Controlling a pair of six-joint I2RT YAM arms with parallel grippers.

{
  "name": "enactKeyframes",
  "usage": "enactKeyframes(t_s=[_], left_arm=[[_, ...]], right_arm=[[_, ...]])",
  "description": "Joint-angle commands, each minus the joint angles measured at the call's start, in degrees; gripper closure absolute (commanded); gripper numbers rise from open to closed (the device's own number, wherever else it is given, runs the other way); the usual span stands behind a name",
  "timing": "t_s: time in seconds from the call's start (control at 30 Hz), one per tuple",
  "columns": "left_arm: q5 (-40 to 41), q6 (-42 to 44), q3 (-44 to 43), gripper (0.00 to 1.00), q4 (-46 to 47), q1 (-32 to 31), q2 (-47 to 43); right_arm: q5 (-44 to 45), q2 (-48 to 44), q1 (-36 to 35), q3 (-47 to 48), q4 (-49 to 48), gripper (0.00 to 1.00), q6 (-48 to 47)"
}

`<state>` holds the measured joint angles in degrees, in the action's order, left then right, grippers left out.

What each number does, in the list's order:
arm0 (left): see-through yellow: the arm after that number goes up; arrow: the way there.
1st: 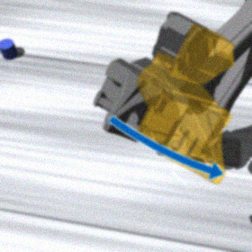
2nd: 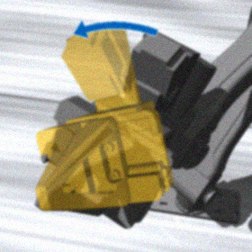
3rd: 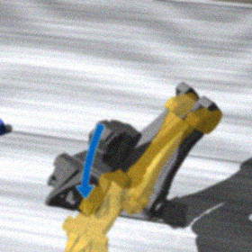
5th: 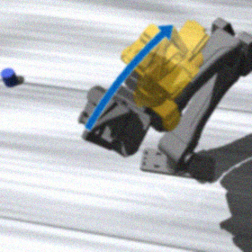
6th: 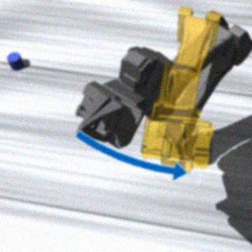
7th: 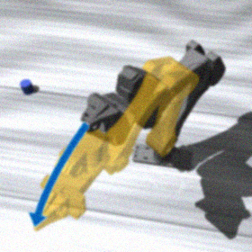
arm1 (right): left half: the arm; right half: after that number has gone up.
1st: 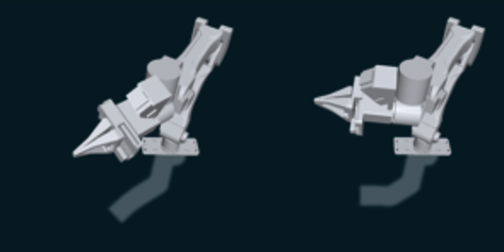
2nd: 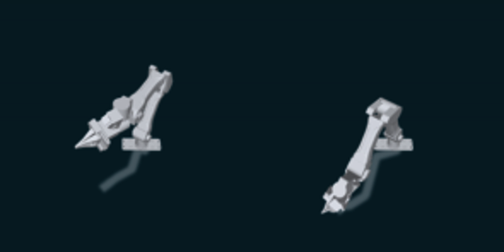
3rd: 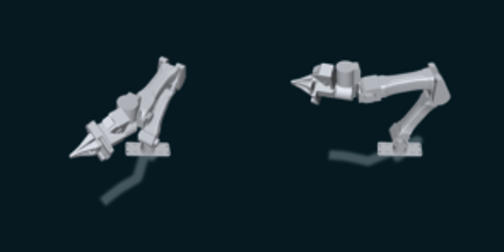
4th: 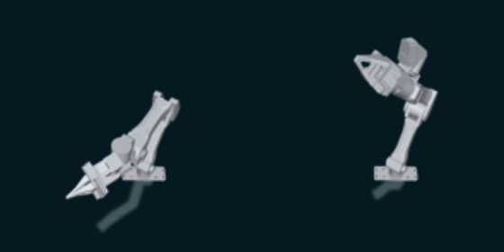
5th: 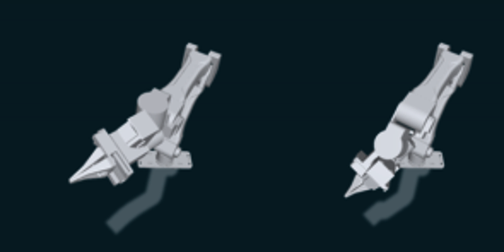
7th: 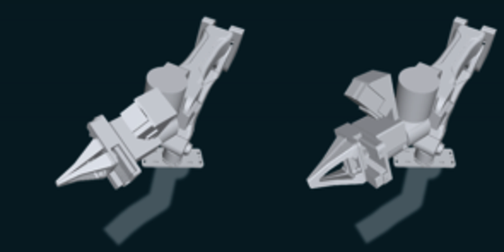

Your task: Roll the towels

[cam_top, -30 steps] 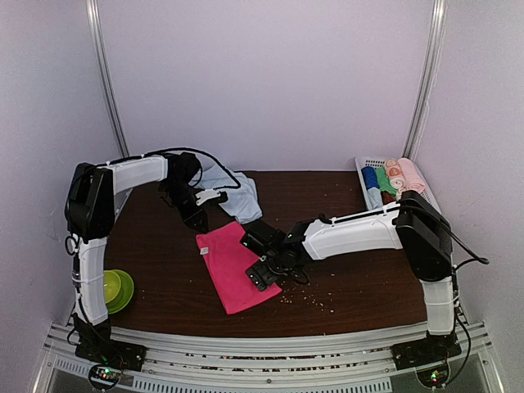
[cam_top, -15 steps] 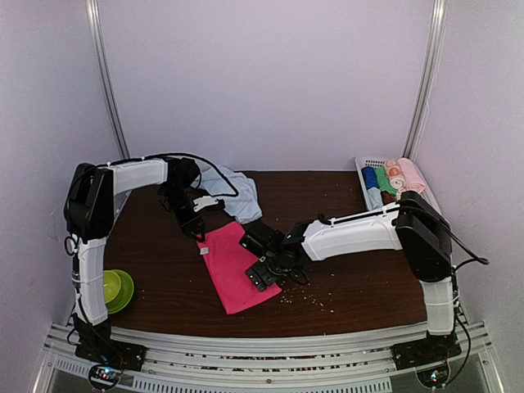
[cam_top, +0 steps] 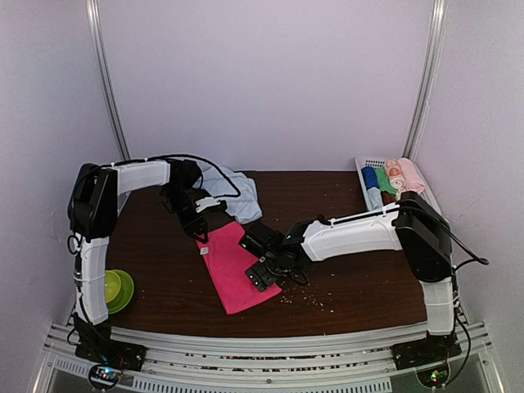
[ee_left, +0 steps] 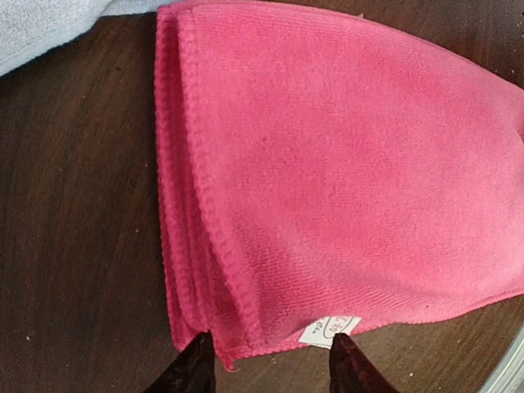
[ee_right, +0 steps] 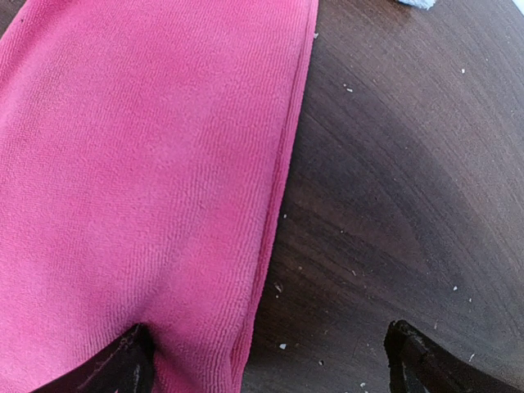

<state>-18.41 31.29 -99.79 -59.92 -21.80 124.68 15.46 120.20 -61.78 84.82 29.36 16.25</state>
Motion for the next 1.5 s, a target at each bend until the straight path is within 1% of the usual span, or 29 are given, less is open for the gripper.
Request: enactKeyframes(t_s=[0.0, 0.27, 0.63, 0.8, 0.93, 1.07, 1.33, 1.47], left_arm=[[-0.85, -0.46, -1.36, 0.52, 0.51, 0.44, 1.35], [-2.10, 0.67, -0.70, 0.66, -0.02, 0.40, 1.50], [-0.09, 0.80, -0.08, 0.67, -0.70, 0.43, 2.00], [-0.36, 0.77, -0.34, 0.73, -0.64, 0.40, 2.06], [-0.10, 0.70, -0.77, 0.83, -0.71, 0.43, 2.39], [0.45, 0.83, -0.78, 1.00, -1.36, 0.39, 2.19], [3.06, 2.35, -3.40, 1.00, -7.91, 0.58, 1.30], [4.17, 3.05, -7.56, 1.00, -12.60, 0.80, 3.66]], right_arm=[[0.00, 2.16, -1.02, 0.42, 2.19, 0.01, -0.52], [0.18, 2.40, -1.12, 0.68, 2.47, 0.00, -0.44], [0.35, 2.18, -1.42, 1.05, 2.85, 0.00, -0.43], [0.42, 2.22, -1.50, 1.14, 2.89, 0.00, -0.34], [0.53, 2.21, -1.67, 1.14, 2.98, 0.01, -0.34], [0.70, 2.27, -1.60, 1.14, 3.13, 0.00, -0.40], [1.08, 2.88, -1.83, 1.81, 4.30, 0.01, -0.95], [1.71, 3.65, -2.02, 2.66, 4.83, 0.01, -1.09]])
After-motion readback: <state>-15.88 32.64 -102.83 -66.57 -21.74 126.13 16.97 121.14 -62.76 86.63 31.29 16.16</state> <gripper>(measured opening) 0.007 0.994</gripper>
